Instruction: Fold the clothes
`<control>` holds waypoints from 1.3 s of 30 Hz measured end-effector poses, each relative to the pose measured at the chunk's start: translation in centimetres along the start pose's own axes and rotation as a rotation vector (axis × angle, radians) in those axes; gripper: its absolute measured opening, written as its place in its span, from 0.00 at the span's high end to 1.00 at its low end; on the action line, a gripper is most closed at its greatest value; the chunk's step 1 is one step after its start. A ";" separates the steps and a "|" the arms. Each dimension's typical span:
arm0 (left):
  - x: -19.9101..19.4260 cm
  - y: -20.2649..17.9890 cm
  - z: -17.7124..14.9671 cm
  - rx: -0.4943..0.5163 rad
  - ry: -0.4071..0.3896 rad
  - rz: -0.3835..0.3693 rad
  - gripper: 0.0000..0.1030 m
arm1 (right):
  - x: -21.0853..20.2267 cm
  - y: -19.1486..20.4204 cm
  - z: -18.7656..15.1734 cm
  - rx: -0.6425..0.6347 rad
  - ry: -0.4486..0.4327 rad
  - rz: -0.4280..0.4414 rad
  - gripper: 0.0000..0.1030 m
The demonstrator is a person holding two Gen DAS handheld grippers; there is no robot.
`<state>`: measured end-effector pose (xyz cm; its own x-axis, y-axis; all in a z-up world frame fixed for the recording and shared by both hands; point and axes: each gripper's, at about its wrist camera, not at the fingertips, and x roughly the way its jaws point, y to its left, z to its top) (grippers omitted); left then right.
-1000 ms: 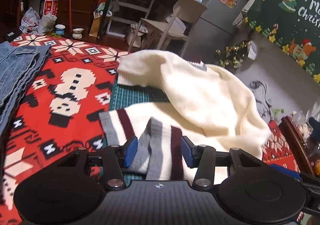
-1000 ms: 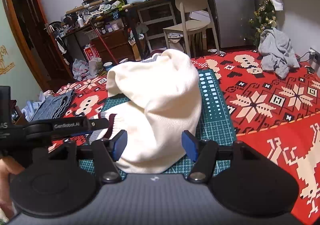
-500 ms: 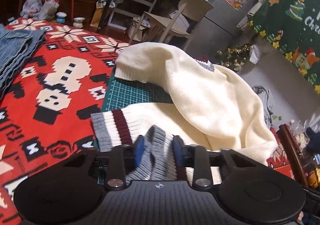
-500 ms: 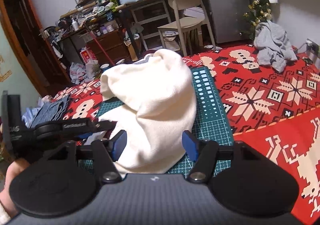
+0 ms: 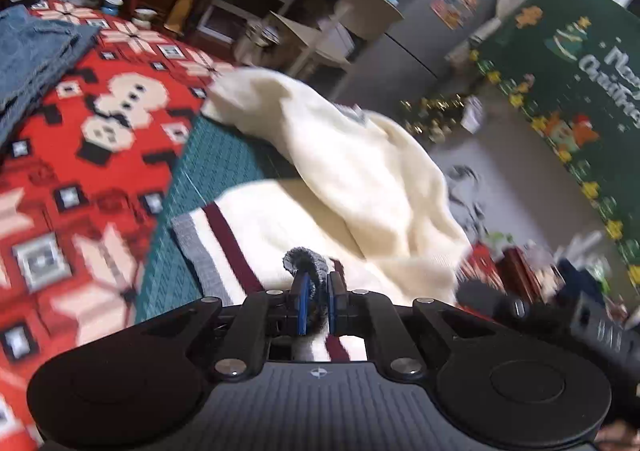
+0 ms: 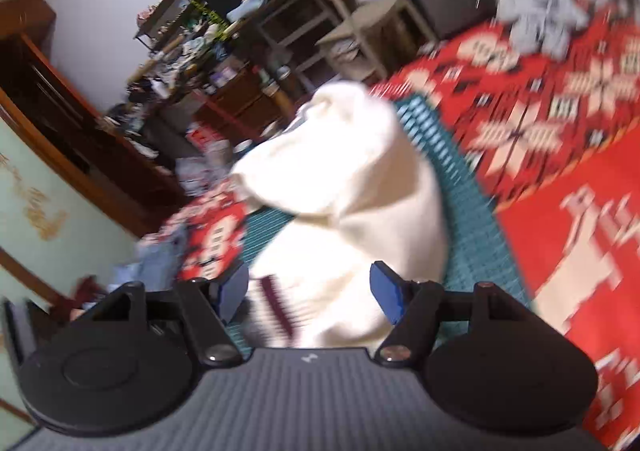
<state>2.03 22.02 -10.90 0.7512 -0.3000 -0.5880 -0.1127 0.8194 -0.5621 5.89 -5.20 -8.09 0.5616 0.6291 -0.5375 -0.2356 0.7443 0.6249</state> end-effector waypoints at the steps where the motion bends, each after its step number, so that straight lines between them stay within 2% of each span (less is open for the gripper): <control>1: -0.1 -0.5 -0.5 0.014 0.011 -0.013 0.91 | 0.0 -0.1 0.0 0.015 0.011 0.015 0.31; 4: 0.0 -2.2 -2.2 0.081 0.050 -0.037 0.91 | 0.3 -0.2 -0.3 0.053 0.055 0.039 0.30; 7: 0.9 -3.6 -3.6 0.175 0.086 -0.011 0.89 | 0.9 -0.7 -0.5 0.102 0.081 0.049 0.28; 9: 1.5 -3.7 -3.9 0.193 0.107 -0.004 0.87 | 1.3 -1.2 -0.6 0.131 0.088 0.048 0.28; 13: 1.7 -2.6 -3.5 0.133 0.123 -0.025 0.87 | 2.1 -2.0 -0.7 0.187 0.105 0.047 0.28; 15: 0.9 -2.0 -3.0 0.103 0.104 -0.033 0.87 | 2.3 -2.0 -0.8 0.185 0.102 0.034 0.28; 19: -1.1 -1.5 -1.9 0.064 0.043 -0.040 0.77 | 2.2 -1.8 -0.7 0.163 0.082 0.004 0.28; 22: -2.8 -1.4 -1.5 0.062 -0.033 0.013 0.64 | 2.2 -1.8 -0.6 0.161 0.091 -0.022 0.29; 25: -4.0 -0.7 -1.0 0.044 -0.091 0.067 0.61 | 2.1 -1.7 -0.8 0.143 0.105 -0.047 0.35; 29: -4.2 0.4 -0.4 -0.010 -0.115 0.130 0.57 | 2.6 -1.2 -1.6 0.125 0.164 -0.078 0.36; 33: -3.5 1.4 -0.6 -0.043 -0.112 0.210 0.57 | 4.1 -0.6 -2.6 0.111 0.220 -0.090 0.43; 37: -2.6 2.0 -0.4 -0.060 -0.105 0.226 0.57 | 6.0 0.2 -3.2 0.076 0.242 -0.121 0.48; 39: -2.1 2.3 -0.3 -0.075 -0.111 0.228 0.57 | 6.9 0.7 -3.4 0.036 0.238 -0.151 0.54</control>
<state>-0.01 24.42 -11.10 0.7669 -0.0532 -0.6395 -0.3320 0.8200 -0.4663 6.94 0.43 -13.32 0.3851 0.5499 -0.7411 -0.1327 0.8277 0.5452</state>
